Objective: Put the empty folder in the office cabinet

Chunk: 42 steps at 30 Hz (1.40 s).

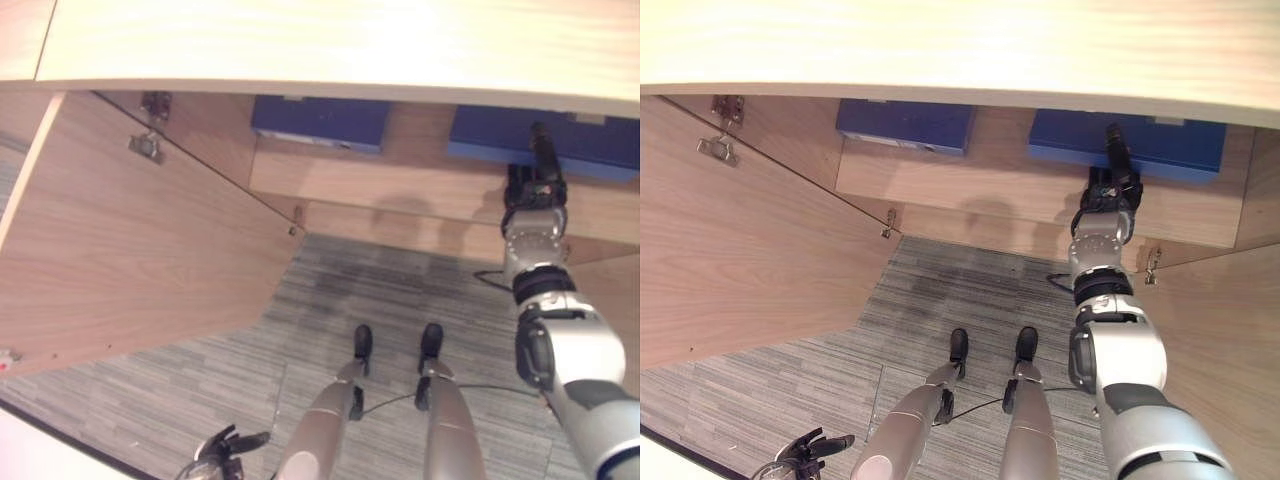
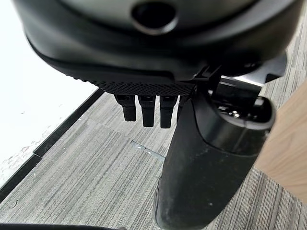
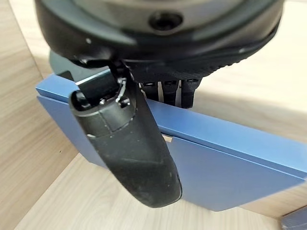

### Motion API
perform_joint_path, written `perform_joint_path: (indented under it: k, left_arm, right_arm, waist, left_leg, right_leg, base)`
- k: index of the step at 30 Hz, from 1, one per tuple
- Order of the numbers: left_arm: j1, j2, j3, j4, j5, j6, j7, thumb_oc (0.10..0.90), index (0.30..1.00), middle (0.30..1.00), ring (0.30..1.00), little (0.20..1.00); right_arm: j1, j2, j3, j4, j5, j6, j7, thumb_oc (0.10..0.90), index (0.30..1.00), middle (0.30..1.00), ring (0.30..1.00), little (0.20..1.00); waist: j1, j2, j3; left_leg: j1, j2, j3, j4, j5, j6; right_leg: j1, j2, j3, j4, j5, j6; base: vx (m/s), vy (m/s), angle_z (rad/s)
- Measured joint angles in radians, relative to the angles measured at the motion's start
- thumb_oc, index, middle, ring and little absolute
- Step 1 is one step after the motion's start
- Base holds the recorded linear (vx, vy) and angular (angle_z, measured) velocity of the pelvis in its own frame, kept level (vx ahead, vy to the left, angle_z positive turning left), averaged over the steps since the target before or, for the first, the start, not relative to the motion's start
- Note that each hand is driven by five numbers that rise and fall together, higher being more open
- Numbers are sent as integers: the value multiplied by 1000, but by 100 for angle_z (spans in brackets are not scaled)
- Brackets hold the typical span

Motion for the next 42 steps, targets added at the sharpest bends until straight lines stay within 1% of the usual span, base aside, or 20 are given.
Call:
perform_joint_path:
  k: [3,5,7,12,15,18,19,20,21,23,24,25,27,29,30,31,32,35,37,42]
  left_arm:
    - [1,0,8,-20,0,0,2,800,900,900,900,900]
    - [2,0,19,-29,0,-3,2,800,900,900,900,900]
    - [2,0,34,-28,1,-5,2,800,900,900,900,900]
    - [8,0,42,-22,9,0,1,800,900,900,900,900]
    - [8,0,43,-17,24,0,1,800,900,900,900,900]
    - [8,0,47,-16,35,-2,0,800,900,900,900,900]
    - [8,1,47,-15,35,-3,-2,800,900,900,900,900]
    - [7,1,47,-15,36,-2,-5,800,900,900,900,900]
    - [6,2,47,-15,37,-3,-8,800,900,900,900,900]
    - [5,10,47,-8,37,-7,-30,800,900,900,900,900]
    - [6,16,47,-5,37,-6,-44,800,900,900,900,900]
    - [6,26,46,-4,37,-6,-52,800,900,900,900,900]
    - [6,39,44,-5,37,-7,-68,800,900,900,900,900]
    - [4,42,43,-10,37,-10,-72,800,900,900,900,900]
    - [4,43,42,-9,38,-12,-76,800,900,900,900,900]
    - [4,43,42,-7,38,-11,-82,800,900,900,900,900]
    - [5,43,38,-7,40,-8,-89,800,900,900,900,900]
    - [5,43,36,-9,74,-9,-91,800,900,900,900,900]
    - [7,44,33,-8,78,-9,-91,800,900,900,900,900]
    - [6,46,24,-12,79,-23,-107,800,900,900,900,900]
  right_arm:
    - [108,62,-17,-176,50,-46,68,800,900,900,900,900]
    - [165,116,-11,-265,130,-73,153,800,900,900,900,900]
    - [175,132,-1,-268,177,-89,204,800,900,900,900,900]
    - [176,131,3,-292,197,-131,260,800,900,900,900,900]
    - [197,121,22,-353,197,-141,303,800,900,900,900,900]
    - [198,86,64,-347,194,-128,316,800,900,900,900,900]
    - [204,39,113,-340,192,-104,317,800,900,900,900,900]
    - [204,13,132,-331,165,-80,317,800,900,900,900,900]
    - [195,-47,187,-288,111,-51,317,800,900,900,900,900]
    - [184,-178,293,-232,-29,58,319,800,900,900,900,900]
    - [173,-200,311,-210,-88,88,320,800,900,900,900,900]
    - [153,-239,357,-171,-171,144,317,800,900,900,900,900]
    - [135,-258,390,-134,-269,177,320,800,900,900,900,900]
    - [62,-323,527,-14,-481,256,332,800,900,900,900,900]
    - [51,-338,564,7,-532,269,336,800,900,900,900,900]
    - [47,-344,565,14,-580,278,343,800,900,900,900,900]
    - [8,-363,632,44,-683,289,364,800,900,900,900,900]
    - [-51,-380,677,51,-878,339,414,800,900,900,900,900]
    - [-50,-382,712,50,-948,344,434,800,900,900,900,900]
    - [-52,-378,701,80,-1037,338,466,800,900,900,900,900]
  waist:
    - [0,0,0]
    - [-1,0,0]
    - [-2,0,0]
    - [2,2,1]
    - [1,11,6]
    - [1,15,7]
    - [0,15,7]
    - [-1,14,7]
    - [0,14,7]
    - [1,13,8]
    - [-1,7,12]
    - [-1,2,15]
    - [-6,-7,21]
    - [-4,-10,23]
    - [-4,-12,24]
    - [-6,-16,26]
    - [-10,-20,28]
    - [-10,-26,29]
    - [-7,-27,28]
    - [-1,-31,26]
  left_leg:
    - [4,5,-1,-4,1,-1]
    - [15,6,1,-13,3,-2]
    - [21,7,2,-16,4,-2]
    - [21,6,3,-22,4,-2]
    - [29,6,2,-38,12,-2]
    - [32,7,3,-38,14,-3]
    - [34,7,3,-38,14,-2]
    - [34,7,4,-38,14,-2]
    - [34,7,4,-37,14,-2]
    - [36,8,1,-36,14,-2]
    - [39,10,2,-36,14,-2]
    - [38,11,3,-36,14,-2]
    - [38,13,4,-37,15,-3]
    - [36,14,6,-37,17,-1]
    - [37,14,6,-38,17,-1]
    - [39,14,6,-40,17,0]
    - [41,15,10,-50,19,2]
    - [56,14,21,-62,26,6]
    - [81,14,21,-77,28,7]
    - [90,12,22,-86,29,8]
  right_leg:
    - [10,6,-1,-14,6,-2]
    - [16,7,-1,-18,8,-2]
    - [23,8,-1,-23,8,-1]
    - [24,8,0,-31,8,8]
    - [25,8,-1,-33,9,8]
    - [28,9,0,-33,9,8]
    - [30,9,0,-33,9,8]
    - [30,10,0,-34,10,7]
    - [31,10,-1,-34,14,2]
    - [38,11,-2,-42,14,4]
    - [41,13,-1,-47,16,5]
    - [41,15,-1,-49,16,8]
    - [43,17,0,-57,23,7]
    - [51,20,0,-79,34,11]
    - [54,20,0,-86,37,13]
    - [60,21,0,-95,42,13]
    - [65,22,1,-113,54,16]
    - [84,23,6,-139,70,17]
    - [108,23,6,-152,71,18]
    - [116,22,6,-159,73,22]
  base:
    - [0,0,0]
    - [-19,12,-4]
    - [0,0,0]
    - [0,0,0]
    - [0,0,0]
    - [0,0,0]
    - [0,0,0]
    - [-34,-1,0]
    - [0,0,0]
    - [-14,-1,2]
    - [-28,0,-4]
    - [-19,2,-6]
    - [-19,3,-4]
    - [-27,11,-3]
    - [0,0,0]
    - [-16,5,-5]
    - [-9,-1,-8]
    - [-3,8,-8]
    - [0,0,0]
    - [0,0,0]
